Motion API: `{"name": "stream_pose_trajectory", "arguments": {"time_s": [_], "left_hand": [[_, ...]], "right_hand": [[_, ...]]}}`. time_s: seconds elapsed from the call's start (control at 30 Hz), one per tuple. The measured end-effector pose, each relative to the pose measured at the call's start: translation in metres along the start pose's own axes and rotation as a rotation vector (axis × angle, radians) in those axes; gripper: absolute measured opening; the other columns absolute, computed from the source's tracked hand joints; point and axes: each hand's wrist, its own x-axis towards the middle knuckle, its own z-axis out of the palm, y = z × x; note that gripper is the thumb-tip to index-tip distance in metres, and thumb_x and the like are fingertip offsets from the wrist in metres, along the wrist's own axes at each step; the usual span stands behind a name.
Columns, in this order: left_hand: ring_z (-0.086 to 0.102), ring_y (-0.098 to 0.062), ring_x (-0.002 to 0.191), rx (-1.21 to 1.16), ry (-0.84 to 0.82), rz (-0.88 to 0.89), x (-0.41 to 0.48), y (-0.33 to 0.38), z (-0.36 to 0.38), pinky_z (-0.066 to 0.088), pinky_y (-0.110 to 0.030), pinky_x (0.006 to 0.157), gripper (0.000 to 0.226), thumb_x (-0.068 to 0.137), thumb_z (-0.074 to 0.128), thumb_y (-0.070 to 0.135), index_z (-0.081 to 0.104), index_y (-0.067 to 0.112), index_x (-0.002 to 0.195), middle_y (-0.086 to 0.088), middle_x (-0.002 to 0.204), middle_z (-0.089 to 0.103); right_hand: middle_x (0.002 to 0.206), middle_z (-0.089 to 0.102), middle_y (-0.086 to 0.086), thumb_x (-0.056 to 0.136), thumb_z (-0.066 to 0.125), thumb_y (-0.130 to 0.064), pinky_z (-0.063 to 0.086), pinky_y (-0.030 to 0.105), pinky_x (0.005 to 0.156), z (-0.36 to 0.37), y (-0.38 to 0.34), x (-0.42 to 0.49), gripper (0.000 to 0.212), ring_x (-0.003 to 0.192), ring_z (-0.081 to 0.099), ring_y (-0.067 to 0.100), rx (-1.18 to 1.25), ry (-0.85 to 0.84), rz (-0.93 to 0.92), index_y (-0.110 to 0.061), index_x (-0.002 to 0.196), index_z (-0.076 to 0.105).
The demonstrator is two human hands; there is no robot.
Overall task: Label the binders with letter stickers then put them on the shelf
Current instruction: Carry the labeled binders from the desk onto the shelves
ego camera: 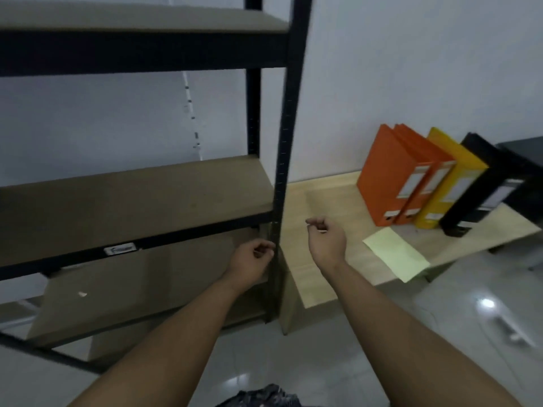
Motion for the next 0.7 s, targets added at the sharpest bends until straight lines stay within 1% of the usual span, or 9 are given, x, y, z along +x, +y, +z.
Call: {"name": "stream_pose_trajectory", "arguments": {"time_s": [0.1,0.23,0.3,0.33,0.43,0.47,0.57,0.63,0.7], "left_hand": [[0.069,-0.013,0.098,-0.035,-0.03,0.024,0.015,0.036,0.058,0.056,-0.022,0.085,0.014,0.101,0.07,0.018,0.078,0.021,0.113,0.005,0.105,0.075],[0.069,-0.016,0.088,-0.023,-0.023,0.076,0.027,0.069,0.122,0.057,-0.026,0.078,0.011,0.101,0.071,0.021,0.077,0.03,0.104,0.009,0.098,0.073],[0.07,-0.019,0.087,-0.021,-0.063,0.086,0.029,0.084,0.152,0.058,-0.03,0.078,0.011,0.101,0.07,0.024,0.077,0.031,0.104,0.008,0.099,0.074],[0.071,-0.02,0.087,-0.023,-0.082,0.092,0.03,0.09,0.163,0.058,-0.029,0.076,0.011,0.101,0.07,0.024,0.077,0.032,0.104,0.007,0.099,0.074],[0.07,-0.02,0.089,-0.025,-0.124,0.112,0.039,0.11,0.185,0.053,-0.017,0.066,0.011,0.102,0.069,0.027,0.077,0.031,0.107,0.008,0.102,0.073],[0.07,-0.019,0.09,-0.015,-0.126,0.114,0.048,0.116,0.193,0.051,-0.013,0.064,0.011,0.102,0.069,0.027,0.077,0.031,0.109,0.009,0.103,0.073],[0.07,-0.017,0.092,-0.006,-0.109,0.119,0.073,0.131,0.207,0.048,-0.007,0.065,0.013,0.102,0.069,0.024,0.078,0.026,0.112,0.008,0.104,0.073],[0.069,-0.015,0.091,-0.012,-0.096,0.13,0.093,0.139,0.215,0.048,-0.006,0.067,0.014,0.102,0.069,0.021,0.079,0.023,0.113,0.007,0.104,0.073],[0.067,-0.009,0.089,-0.003,-0.086,0.134,0.115,0.145,0.225,0.047,-0.003,0.068,0.015,0.102,0.069,0.019,0.079,0.02,0.114,0.006,0.106,0.073]], "right_hand": [[0.091,0.073,-0.008,0.096,0.067,-0.005,0.048,0.024,0.084,-0.057,0.024,0.031,0.021,0.089,0.067,0.011,0.006,0.061,0.031,-0.022,0.093,0.078],[0.092,0.07,-0.014,0.099,0.065,-0.007,0.043,0.023,0.085,-0.117,0.046,0.058,0.02,0.087,0.062,0.006,-0.007,0.108,0.065,-0.023,0.096,0.077],[0.095,0.07,-0.013,0.099,0.065,-0.009,0.043,0.025,0.083,-0.145,0.059,0.072,0.02,0.091,0.063,0.01,0.003,0.137,0.095,-0.024,0.098,0.078],[0.095,0.07,-0.012,0.099,0.065,-0.01,0.044,0.024,0.08,-0.156,0.063,0.079,0.02,0.093,0.064,0.012,0.01,0.154,0.104,-0.024,0.098,0.077],[0.096,0.07,-0.009,0.097,0.065,-0.008,0.04,0.006,0.06,-0.18,0.073,0.101,0.018,0.087,0.064,0.009,0.039,0.185,0.137,-0.023,0.099,0.075],[0.097,0.07,-0.007,0.097,0.066,-0.008,0.04,0.004,0.057,-0.186,0.076,0.112,0.017,0.084,0.064,0.007,0.059,0.193,0.142,-0.021,0.1,0.075],[0.101,0.071,-0.003,0.096,0.069,-0.01,0.04,0.006,0.059,-0.195,0.085,0.143,0.016,0.086,0.065,0.008,0.091,0.197,0.153,-0.021,0.107,0.072],[0.104,0.07,-0.003,0.094,0.072,-0.013,0.04,0.008,0.06,-0.199,0.089,0.165,0.021,0.083,0.062,0.003,0.091,0.201,0.162,-0.022,0.112,0.069],[0.109,0.07,-0.002,0.092,0.078,-0.017,0.048,0.018,0.068,-0.203,0.094,0.19,0.029,0.085,0.064,0.006,0.089,0.206,0.156,-0.024,0.117,0.066]]}}
